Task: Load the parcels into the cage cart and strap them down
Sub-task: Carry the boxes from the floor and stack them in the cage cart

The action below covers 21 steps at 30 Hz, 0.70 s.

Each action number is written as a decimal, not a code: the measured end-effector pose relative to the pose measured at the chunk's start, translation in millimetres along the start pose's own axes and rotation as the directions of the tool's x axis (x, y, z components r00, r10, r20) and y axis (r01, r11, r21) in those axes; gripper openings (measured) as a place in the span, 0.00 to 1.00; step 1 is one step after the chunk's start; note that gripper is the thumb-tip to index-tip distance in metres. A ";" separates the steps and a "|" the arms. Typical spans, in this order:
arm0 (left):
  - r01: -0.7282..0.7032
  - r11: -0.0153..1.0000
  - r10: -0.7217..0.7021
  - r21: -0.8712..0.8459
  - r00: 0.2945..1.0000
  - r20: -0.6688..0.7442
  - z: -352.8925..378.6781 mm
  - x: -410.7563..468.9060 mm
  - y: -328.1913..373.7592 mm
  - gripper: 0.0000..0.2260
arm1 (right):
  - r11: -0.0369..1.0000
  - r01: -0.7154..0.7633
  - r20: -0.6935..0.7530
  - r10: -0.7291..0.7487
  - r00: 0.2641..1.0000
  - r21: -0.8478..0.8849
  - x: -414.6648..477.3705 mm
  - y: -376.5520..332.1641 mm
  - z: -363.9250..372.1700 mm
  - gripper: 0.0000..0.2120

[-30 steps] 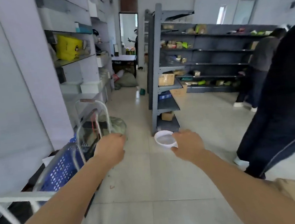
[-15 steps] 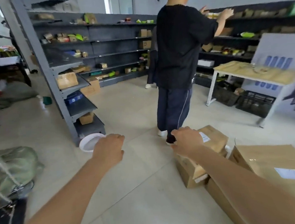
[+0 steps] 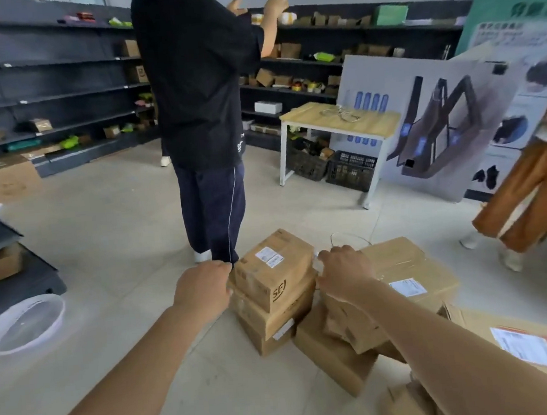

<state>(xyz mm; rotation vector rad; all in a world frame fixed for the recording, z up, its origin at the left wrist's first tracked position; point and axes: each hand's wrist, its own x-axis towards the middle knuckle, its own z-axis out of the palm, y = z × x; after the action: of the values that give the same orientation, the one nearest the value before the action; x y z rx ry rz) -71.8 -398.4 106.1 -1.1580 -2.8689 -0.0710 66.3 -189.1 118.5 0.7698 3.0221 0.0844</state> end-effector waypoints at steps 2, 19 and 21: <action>-0.055 0.998 0.055 -0.023 0.998 0.018 9.7 25.5 21.9 0.18 | 0.998 -0.063 0.015 0.063 0.998 -0.006 8.0 27.9 9.3 0.19; -0.325 0.928 0.362 -0.185 0.902 0.234 97.7 237.7 167.1 0.08 | 0.888 -0.459 0.226 0.448 0.865 -0.003 110.8 210.3 86.1 0.19; -0.323 0.923 0.370 -0.208 0.893 0.256 110.9 254.8 186.1 0.10 | 0.881 -0.473 0.264 0.460 0.848 -0.014 119.8 232.0 94.3 0.17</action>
<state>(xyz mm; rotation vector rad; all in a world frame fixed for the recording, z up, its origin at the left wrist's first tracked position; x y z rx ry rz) -128.7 -81.6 15.5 -1.8436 -2.8788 -0.1295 75.1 76.1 36.9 1.3872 2.5365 -0.0826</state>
